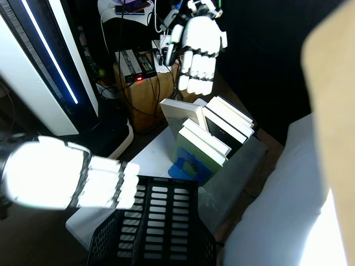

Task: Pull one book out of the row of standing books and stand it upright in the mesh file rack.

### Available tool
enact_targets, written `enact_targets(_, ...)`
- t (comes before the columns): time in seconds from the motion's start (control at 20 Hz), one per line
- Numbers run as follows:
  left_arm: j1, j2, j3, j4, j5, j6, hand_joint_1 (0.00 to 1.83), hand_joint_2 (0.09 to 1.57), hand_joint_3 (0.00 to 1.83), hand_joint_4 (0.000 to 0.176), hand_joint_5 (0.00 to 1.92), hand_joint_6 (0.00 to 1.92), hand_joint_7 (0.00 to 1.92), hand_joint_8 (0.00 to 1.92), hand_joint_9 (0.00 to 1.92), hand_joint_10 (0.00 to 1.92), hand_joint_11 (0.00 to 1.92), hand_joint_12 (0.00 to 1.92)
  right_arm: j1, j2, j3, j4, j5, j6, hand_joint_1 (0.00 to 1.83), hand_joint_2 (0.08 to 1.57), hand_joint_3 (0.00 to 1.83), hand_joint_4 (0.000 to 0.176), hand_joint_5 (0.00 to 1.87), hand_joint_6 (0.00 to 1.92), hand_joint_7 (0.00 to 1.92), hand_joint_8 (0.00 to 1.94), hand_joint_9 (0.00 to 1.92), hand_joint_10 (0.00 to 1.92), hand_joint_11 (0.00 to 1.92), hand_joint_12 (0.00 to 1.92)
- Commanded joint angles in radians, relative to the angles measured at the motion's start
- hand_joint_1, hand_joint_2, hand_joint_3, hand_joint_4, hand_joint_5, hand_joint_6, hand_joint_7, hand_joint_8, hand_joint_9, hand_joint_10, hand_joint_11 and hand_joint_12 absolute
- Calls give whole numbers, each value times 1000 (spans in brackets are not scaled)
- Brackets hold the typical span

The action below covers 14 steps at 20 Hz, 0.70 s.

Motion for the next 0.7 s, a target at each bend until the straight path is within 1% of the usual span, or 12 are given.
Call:
enact_targets(0.0,7,12,13,-92,-127,23,189,1346,0,38,0,0,0,0,0,0,0,0,54,1,5,-43,50,30,577,1151,0,0,0,0,0,0,0,0,0,0)
enact_targets(0.05,20,16,24,-147,-139,41,260,1328,0,13,0,0,0,0,0,0,0,0,105,-10,12,-110,9,58,592,1131,0,0,0,0,0,0,0,0,0,0)
enact_targets(0.1,38,22,42,-221,-152,59,309,1307,0,4,0,0,0,0,0,0,0,0,178,-35,27,-237,-58,114,613,1120,0,0,0,0,0,0,0,0,0,0)
enact_targets(0.15,52,25,57,-280,-145,87,338,1286,0,9,11,4,0,0,0,0,0,0,243,-62,43,-358,-118,184,589,1119,0,0,0,0,0,0,0,0,0,0)
enact_targets(0.2,56,22,72,-315,-134,101,361,1274,0,17,15,5,0,0,0,0,0,0,289,-83,56,-461,-151,241,594,1114,0,0,0,0,0,0,0,0,0,0)
enact_targets(0.25,57,20,84,-340,-124,108,379,1269,0,26,8,1,0,0,0,0,0,0,320,-93,63,-520,-169,280,610,1115,0,0,0,0,0,0,0,0,0,0)
enact_targets(0.3,63,21,100,-386,-110,126,382,1268,0,28,6,1,0,0,0,0,0,0,356,-115,84,-636,-187,366,613,1114,0,0,0,0,0,0,0,0,0,0)
enact_targets(0.45,65,19,149,-476,-88,139,383,1266,0,28,6,0,0,0,0,0,0,0,436,-176,117,-861,-215,511,614,1113,0,0,0,0,0,0,0,0,0,0)
enact_targets(0.5,58,8,171,-495,-81,138,355,1251,0,21,16,4,0,0,0,0,0,0,460,-192,127,-928,-223,564,732,1036,0,0,0,0,0,0,0,0,0,0)
enact_targets(0.55,54,-1,185,-510,-73,141,347,1246,0,25,18,4,0,0,0,0,0,0,477,-208,136,-989,-227,609,671,1030,0,0,0,0,0,0,0,0,0,0)
enact_targets(0.6,54,-8,200,-529,-66,143,346,1246,0,19,22,6,6,2,0,0,0,0,496,-235,147,-1061,-231,654,681,1037,0,0,0,0,0,0,0,0,0,0)
enact_targets(0.65,56,-11,209,-541,-61,140,313,1247,0,29,5,2,0,0,0,0,0,0,517,-255,156,-1128,-232,696,671,1039,0,0,0,0,0,0,0,0,0,0)
